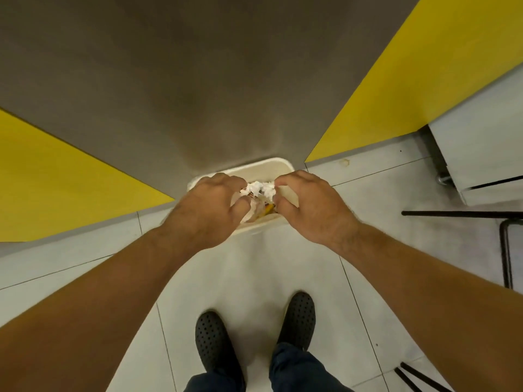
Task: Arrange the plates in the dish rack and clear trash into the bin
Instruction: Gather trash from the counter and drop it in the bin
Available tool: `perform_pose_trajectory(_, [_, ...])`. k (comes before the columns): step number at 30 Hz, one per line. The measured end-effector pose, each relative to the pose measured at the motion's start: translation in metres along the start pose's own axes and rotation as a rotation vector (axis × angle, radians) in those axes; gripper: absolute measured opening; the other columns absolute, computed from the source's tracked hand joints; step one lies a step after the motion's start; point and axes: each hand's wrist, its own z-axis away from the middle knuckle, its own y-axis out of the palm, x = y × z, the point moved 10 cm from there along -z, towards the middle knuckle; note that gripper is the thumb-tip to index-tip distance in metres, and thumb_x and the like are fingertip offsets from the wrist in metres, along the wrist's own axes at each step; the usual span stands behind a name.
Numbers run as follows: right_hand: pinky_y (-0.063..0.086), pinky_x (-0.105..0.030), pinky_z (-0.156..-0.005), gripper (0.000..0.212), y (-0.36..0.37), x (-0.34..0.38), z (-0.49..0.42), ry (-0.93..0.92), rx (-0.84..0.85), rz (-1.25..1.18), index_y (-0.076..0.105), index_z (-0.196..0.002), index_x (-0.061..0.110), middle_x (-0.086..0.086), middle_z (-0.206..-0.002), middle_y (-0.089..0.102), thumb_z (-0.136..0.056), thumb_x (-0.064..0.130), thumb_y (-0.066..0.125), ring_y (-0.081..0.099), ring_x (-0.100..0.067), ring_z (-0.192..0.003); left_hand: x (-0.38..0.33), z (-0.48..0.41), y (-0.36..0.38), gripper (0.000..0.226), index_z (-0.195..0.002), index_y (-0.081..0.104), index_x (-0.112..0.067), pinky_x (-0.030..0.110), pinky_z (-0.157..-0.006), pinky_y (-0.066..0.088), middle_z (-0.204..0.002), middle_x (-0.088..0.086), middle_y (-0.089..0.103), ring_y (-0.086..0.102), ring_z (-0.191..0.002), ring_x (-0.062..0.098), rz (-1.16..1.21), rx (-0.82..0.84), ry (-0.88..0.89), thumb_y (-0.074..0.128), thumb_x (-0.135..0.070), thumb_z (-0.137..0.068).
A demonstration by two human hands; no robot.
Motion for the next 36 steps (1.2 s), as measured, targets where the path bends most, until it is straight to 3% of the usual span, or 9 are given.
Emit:
perform_pose_trajectory(6, [0.032, -0.018, -0.084, 0.030, -0.119, 0.069, 0.039, 0.008, -0.071, -0.033, 0.060, -0.117, 0.024, 0.006, -0.111, 0.060, -0.089, 0.037, 0.056, 0.048, -0.012, -0.107, -0.080, 0.058, -0.137, 0.029, -0.109, 0.058, -0.026, 0.034, -0.080, 0.046, -0.101, -0.007, 0.058, 0.054, -0.094, 0.018, 0.001, -0.112, 0.028, 0.047, -0.045, -0.090])
perform_pose_trajectory(11, [0.045, -0.033, -0.087, 0.022, -0.227, 0.141, 0.070, -0.070, -0.132, -0.047, 0.062, -0.107, 0.023, 0.005, -0.107, 0.061, -0.089, 0.036, 0.057, 0.055, -0.016, -0.102, -0.165, 0.102, -0.245, 0.024, -0.097, 0.052, -0.031, 0.034, -0.077, 0.046, -0.094, -0.014, 0.054, 0.052, -0.091, 0.011, -0.057, -0.152, 0.134, 0.040, -0.051, -0.090])
perform_pose_trajectory(16, [0.047, -0.028, -0.077, 0.019, -0.347, 0.200, 0.099, -0.167, -0.272, -0.038, 0.062, -0.099, 0.030, 0.013, -0.095, 0.059, -0.088, 0.042, 0.052, 0.056, -0.009, -0.089, -0.239, 0.128, -0.363, 0.029, -0.086, 0.045, -0.039, 0.025, -0.065, 0.044, -0.081, -0.019, 0.049, 0.050, -0.077, 0.002, -0.087, -0.258, 0.248, 0.027, -0.062, -0.084])
perform_pose_trajectory(20, [0.050, -0.026, -0.071, 0.014, -0.414, 0.226, 0.129, -0.200, -0.336, -0.066, 0.059, -0.094, 0.034, 0.017, -0.088, 0.057, -0.088, 0.042, 0.050, 0.054, -0.001, -0.083, -0.286, 0.140, -0.436, 0.031, -0.094, 0.049, -0.042, 0.020, -0.066, 0.043, -0.084, -0.024, 0.053, 0.052, -0.079, -0.001, -0.056, -0.317, 0.305, 0.030, -0.064, -0.084])
perform_pose_trajectory(28, [0.049, -0.027, -0.073, 0.011, -0.509, 0.263, 0.129, -0.256, -0.419, -0.020, 0.060, -0.093, 0.031, 0.014, -0.089, 0.061, -0.088, 0.035, 0.052, 0.056, -0.005, -0.083, -0.337, 0.144, -0.523, 0.023, -0.091, 0.052, -0.041, 0.024, -0.066, 0.044, -0.082, -0.021, 0.054, 0.053, -0.079, 0.001, -0.050, -0.512, 0.346, 0.034, -0.056, -0.088])
perform_pose_trajectory(36, [0.049, -0.025, -0.079, 0.018, -0.535, 0.282, 0.088, -0.188, -0.429, 0.004, 0.063, -0.101, 0.026, 0.011, -0.096, 0.062, -0.092, 0.036, 0.051, 0.056, -0.006, -0.087, -0.322, 0.113, -0.554, 0.035, -0.101, 0.059, -0.035, 0.022, -0.069, 0.046, -0.091, -0.021, 0.057, 0.055, -0.082, 0.001, -0.035, -0.515, 0.350, 0.034, -0.056, -0.089])
